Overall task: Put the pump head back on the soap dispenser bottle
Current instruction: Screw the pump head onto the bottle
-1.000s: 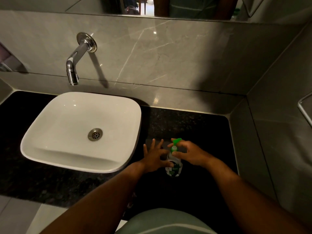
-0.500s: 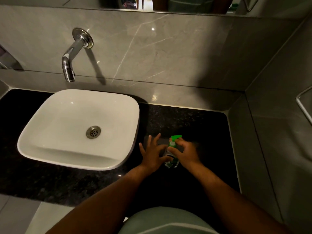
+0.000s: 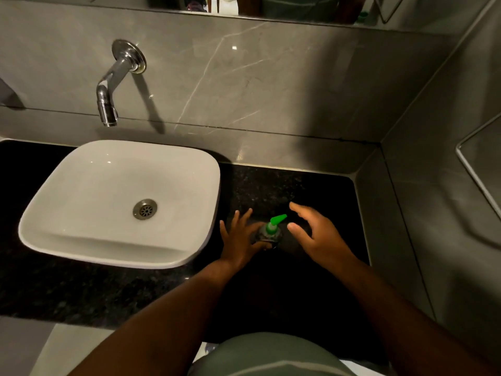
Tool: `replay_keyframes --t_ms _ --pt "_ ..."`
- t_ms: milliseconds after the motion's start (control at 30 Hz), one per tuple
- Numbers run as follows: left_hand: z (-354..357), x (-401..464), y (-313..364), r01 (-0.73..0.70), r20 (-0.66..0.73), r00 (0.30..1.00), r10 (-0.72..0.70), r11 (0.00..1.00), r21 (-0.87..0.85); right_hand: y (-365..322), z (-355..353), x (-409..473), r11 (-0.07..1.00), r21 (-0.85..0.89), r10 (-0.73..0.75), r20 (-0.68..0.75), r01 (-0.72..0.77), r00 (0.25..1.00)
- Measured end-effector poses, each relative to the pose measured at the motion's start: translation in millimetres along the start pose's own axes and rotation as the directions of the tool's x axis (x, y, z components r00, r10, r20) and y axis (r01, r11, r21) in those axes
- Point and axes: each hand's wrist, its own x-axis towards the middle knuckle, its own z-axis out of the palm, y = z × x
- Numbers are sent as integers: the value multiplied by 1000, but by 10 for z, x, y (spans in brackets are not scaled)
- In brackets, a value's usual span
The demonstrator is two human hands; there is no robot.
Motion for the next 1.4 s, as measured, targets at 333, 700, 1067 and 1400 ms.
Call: replay_keyframes --t_ms 333,700,1067,1400 --pt "-96 70 -38 -68 87 994 62 996 62 -310 -16 331 908 -420 63 149 6 987" --pt "-77 78 -26 -44 84 996 37 996 83 -356 326 274 846 202 491 68 -494 869" --pt "-74 89 -37 -45 101 994 35 994 96 -322 302 284 852 214 472 84 -478 878" --pt "-124 25 0 -56 127 991 48 997 61 -238 216 195 895 118 431 23 -430 902"
